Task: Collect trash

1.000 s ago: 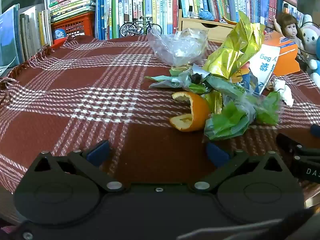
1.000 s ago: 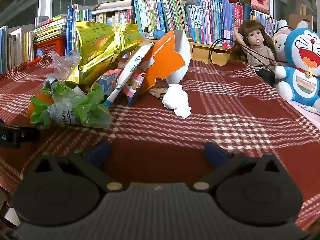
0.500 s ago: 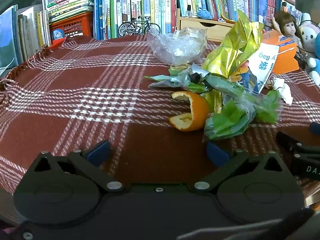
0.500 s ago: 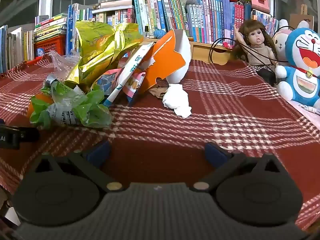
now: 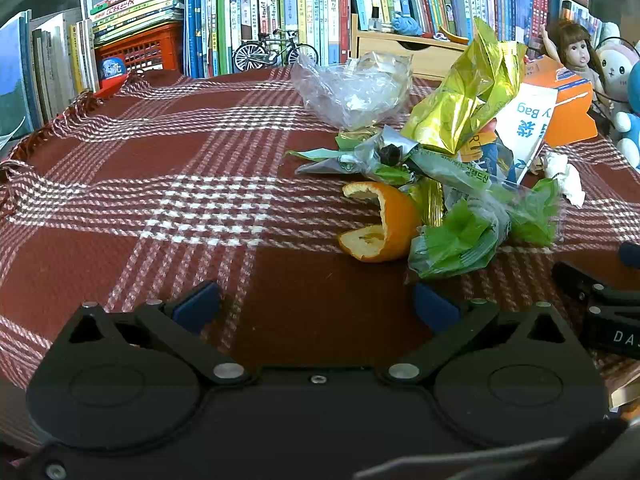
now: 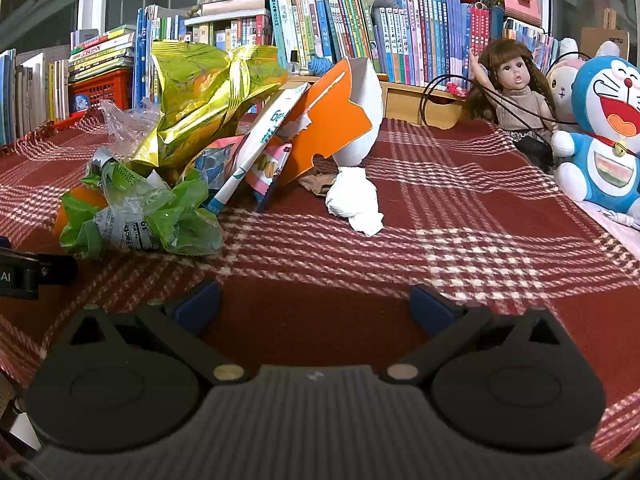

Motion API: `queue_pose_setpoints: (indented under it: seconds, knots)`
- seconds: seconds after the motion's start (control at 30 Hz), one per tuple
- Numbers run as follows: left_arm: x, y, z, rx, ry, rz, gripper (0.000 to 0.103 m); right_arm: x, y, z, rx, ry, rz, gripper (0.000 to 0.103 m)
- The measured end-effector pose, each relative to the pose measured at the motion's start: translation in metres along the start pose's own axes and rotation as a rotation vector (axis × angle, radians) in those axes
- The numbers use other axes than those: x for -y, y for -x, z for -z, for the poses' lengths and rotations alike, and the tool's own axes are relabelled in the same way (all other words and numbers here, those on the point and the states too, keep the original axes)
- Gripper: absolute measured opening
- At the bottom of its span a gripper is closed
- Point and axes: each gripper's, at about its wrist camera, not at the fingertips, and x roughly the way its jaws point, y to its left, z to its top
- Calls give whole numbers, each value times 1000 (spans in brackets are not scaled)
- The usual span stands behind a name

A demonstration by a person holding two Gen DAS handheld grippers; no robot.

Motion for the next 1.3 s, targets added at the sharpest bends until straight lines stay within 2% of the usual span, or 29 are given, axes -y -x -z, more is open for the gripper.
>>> queue_pose_setpoints:
  seconds: [1.3]
  knots:
    - [1, 1, -1, -1, 1, -1, 103, 1, 0, 0, 1, -1, 0, 103]
